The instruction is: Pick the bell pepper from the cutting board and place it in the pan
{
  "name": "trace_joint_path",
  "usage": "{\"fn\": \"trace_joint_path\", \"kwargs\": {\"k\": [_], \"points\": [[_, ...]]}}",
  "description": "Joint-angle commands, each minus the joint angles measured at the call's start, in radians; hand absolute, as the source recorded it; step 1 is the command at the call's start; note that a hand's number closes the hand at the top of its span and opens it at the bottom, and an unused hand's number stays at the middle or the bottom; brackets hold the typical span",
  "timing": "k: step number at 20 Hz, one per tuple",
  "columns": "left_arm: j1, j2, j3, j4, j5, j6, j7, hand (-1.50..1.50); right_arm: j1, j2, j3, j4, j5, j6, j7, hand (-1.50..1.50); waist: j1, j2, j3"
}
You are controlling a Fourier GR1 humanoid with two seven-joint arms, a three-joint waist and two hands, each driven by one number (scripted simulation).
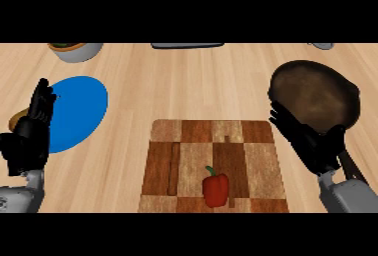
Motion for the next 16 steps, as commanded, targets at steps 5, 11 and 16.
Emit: {"fn": "trace_joint_path", "kwargs": {"k": [5, 11, 16], "points": [[0.017, -0.145, -0.152, -0.067, 0.056, -0.093, -0.077, 0.00, -0.153, 0.089, 0.010, -0.228, -0.022, 0.075, -0.117, 1.50, 0.019, 0.015, -0.039], [0.109, -0.194, -0.188, -0.033, 0.111, -0.183, -0.192, 0.00, 0.182, -0.080, -0.032, -0.409, 0.165, -0.048, -0.231, -1.50, -0.007, 0.018, -0.037], [0.094, -0.187, -0.170, -0.052, 0.127, -0.204, -0.152, 0.00, 0.258, -0.232, -0.061, -0.583, 0.293, -0.040, -0.172, -1.50, 0.003, 0.018, -0.038]]}}
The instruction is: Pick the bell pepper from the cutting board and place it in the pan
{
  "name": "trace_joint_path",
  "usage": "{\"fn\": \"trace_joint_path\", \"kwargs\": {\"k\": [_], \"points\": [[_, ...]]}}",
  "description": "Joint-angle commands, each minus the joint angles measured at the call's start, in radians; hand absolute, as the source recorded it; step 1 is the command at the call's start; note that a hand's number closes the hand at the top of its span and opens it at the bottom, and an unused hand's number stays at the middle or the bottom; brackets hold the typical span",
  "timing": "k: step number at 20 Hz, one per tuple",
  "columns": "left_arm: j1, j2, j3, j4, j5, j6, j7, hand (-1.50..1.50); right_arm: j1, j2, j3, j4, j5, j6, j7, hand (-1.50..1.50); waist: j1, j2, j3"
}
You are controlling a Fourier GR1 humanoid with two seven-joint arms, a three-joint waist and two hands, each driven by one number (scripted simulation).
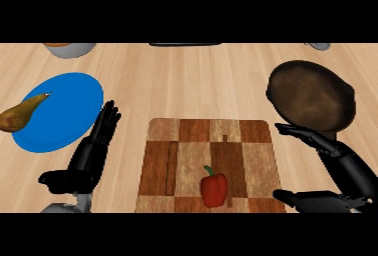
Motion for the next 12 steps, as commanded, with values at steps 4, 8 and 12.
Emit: {"fn": "trace_joint_path", "kwargs": {"k": [4, 8, 12], "points": [[-0.018, -0.059, -0.028, 0.069, -0.037, -0.006, -0.037, 0.00, -0.006, -0.079, 0.018, -0.096, 0.172, 0.031, 0.087, -1.50, 0.023, 0.007, 0.000], [-0.038, -0.052, -0.031, 0.030, -0.026, -0.035, -0.008, 0.00, -0.192, -0.049, 0.099, -0.085, 0.253, 0.042, 0.304, -1.50, 0.050, 0.011, -0.001], [-0.067, -0.044, -0.002, 0.036, -0.022, -0.035, 0.019, 0.00, -0.243, -0.095, 0.163, -0.186, 0.273, 0.142, 0.511, -1.50, 0.042, 0.008, -0.001]]}}
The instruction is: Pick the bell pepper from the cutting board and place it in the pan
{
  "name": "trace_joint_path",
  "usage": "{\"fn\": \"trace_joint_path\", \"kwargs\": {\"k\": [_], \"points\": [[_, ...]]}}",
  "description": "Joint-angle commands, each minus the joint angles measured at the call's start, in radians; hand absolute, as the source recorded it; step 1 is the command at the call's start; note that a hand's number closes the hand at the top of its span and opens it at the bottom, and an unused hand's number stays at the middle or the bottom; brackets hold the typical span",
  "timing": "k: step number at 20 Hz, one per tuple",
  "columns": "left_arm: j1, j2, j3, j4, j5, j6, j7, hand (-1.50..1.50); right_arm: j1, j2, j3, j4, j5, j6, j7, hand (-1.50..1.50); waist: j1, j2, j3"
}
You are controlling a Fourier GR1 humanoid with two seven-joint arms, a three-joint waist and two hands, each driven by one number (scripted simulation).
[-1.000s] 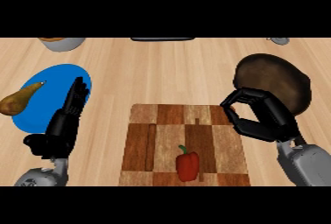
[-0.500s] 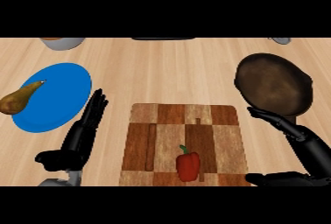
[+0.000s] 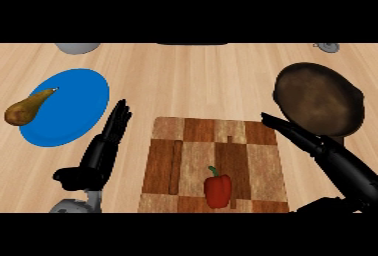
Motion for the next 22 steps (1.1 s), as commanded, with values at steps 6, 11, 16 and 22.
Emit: {"fn": "trace_joint_path", "kwargs": {"k": [6, 11, 16, 22], "points": [[-0.018, 0.013, 0.021, 0.014, 0.011, -0.035, 0.011, 0.00, -0.211, 0.044, 0.290, 0.067, 0.224, 0.186, 0.299, -1.50, 0.021, 0.003, -0.001], [0.029, -0.040, -0.012, 0.039, -0.028, -0.009, -0.052, 0.00, -0.273, 0.186, 0.410, 0.153, 0.356, 0.231, 0.410, -1.50, 0.005, 0.001, 0.001], [0.030, -0.033, 0.022, -0.014, -0.038, -0.026, -0.008, 0.00, -0.232, 0.268, 0.366, 0.197, 0.397, 0.328, 0.417, -1.50, -0.003, 0.000, 0.002], [0.036, -0.071, 0.021, -0.018, -0.059, -0.041, 0.000, 0.00, -0.196, 0.330, 0.310, 0.251, 0.479, 0.393, 0.378, -1.50, -0.004, 0.000, 0.002]]}}
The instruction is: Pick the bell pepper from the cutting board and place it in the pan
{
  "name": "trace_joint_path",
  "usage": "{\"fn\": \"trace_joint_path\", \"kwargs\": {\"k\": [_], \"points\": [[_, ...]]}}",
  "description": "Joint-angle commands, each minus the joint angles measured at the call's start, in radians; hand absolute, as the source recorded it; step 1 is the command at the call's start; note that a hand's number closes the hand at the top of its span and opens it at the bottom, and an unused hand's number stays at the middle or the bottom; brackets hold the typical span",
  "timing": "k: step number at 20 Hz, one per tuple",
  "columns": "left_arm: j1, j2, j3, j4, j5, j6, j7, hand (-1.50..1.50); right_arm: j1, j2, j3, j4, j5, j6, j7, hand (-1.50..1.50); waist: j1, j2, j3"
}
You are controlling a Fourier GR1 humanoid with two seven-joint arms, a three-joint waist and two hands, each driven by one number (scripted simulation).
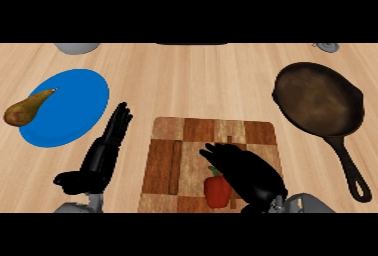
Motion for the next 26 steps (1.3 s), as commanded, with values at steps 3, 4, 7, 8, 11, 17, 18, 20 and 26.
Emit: {"fn": "trace_joint_path", "kwargs": {"k": [3, 4, 7, 8, 11, 17, 18, 20, 26], "points": [[-0.012, -0.017, 0.050, 0.033, 0.002, -0.039, -0.016, 0.00, 0.081, 0.092, -0.024, 0.029, 0.130, 0.008, -0.014, -1.50, -0.004, 0.000, 0.000], [-0.004, -0.049, -0.003, -0.033, -0.049, 0.025, 0.047, 0.00, 0.084, 0.101, -0.011, 0.121, 0.157, -0.040, -0.093, -1.50, -0.002, 0.000, 0.000], [-0.011, -0.008, 0.060, -0.005, -0.028, -0.040, 0.028, 0.00, 0.060, 0.102, -0.138, 0.004, 0.084, 0.116, -0.031, -1.50, -0.004, 0.000, 0.000], [0.036, -0.077, -0.032, -0.058, -0.082, 0.023, 0.050, 0.00, 0.080, 0.104, -0.107, 0.122, 0.155, 0.025, -0.155, -1.50, -0.001, 0.000, 0.000], [-0.013, -0.045, 0.067, 0.050, -0.035, -0.053, -0.025, 0.00, 0.109, 0.185, -0.096, 0.117, 0.214, 0.021, -0.119, -1.50, -0.004, 0.000, 0.000], [0.066, -0.055, 0.017, -0.127, -0.091, -0.031, 0.078, 0.00, 0.092, 0.222, -0.147, 0.235, 0.278, 0.054, -0.177, -1.50, 0.000, 0.000, 0.000], [-0.002, -0.043, 0.092, -0.001, -0.024, -0.092, 0.010, 0.00, 0.111, 0.227, -0.128, 0.290, 0.308, -0.002, -0.234, -1.50, -0.002, 0.001, 0.000], [0.011, -0.037, 0.097, 0.000, -0.041, -0.099, 0.001, 0.00, 0.083, 0.254, -0.155, 0.351, 0.333, 0.000, -0.252, -1.50, -0.001, 0.001, 0.000], [-0.017, -0.046, 0.094, 0.015, -0.045, -0.098, 0.031, 0.00, 0.053, 0.261, -0.034, 0.400, 0.426, 0.014, -0.311, 1.50, 0.000, 0.001, 0.000]]}}
